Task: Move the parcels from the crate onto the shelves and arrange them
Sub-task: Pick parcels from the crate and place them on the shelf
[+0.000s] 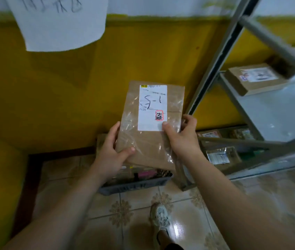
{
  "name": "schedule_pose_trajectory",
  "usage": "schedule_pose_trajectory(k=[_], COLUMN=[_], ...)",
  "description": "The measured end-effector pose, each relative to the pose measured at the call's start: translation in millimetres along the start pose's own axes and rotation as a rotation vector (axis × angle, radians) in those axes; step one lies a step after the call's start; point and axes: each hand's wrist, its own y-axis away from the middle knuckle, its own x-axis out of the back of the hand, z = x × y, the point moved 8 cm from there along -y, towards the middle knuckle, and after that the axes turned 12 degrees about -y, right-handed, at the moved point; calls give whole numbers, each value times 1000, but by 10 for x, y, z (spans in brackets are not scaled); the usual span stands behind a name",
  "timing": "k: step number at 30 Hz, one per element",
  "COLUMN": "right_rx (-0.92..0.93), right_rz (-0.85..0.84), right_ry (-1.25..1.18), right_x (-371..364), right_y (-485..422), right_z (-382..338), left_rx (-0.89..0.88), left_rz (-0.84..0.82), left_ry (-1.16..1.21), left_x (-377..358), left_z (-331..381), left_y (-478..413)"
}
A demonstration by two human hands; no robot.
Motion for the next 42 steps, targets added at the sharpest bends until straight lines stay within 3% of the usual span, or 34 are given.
schedule_pose_trajectory(k=[9, 18, 23, 31, 42], right_rx=[283, 513, 573, 544, 455], right_rz=[130, 85, 123, 340, 587], right_ry=[64, 120, 32, 21, 11], right_x=[209, 917, 1905, 3647, 5525], right_y=[1448, 2471, 2933, 3499, 3268], right_z=[-1092, -1805, -1875, -1674, -1397], left_rx=[-252, -449, -569, -649, -683], left_rz=[35, 160, 136, -26, -317], left_ry=[-52, -127, -142, -152, -195], left_x=[624, 546, -158, -1711, -3692], left_z=[1103, 2014, 2491, 2988, 3664], left_y=[1180, 2255, 2856, 3347, 3029])
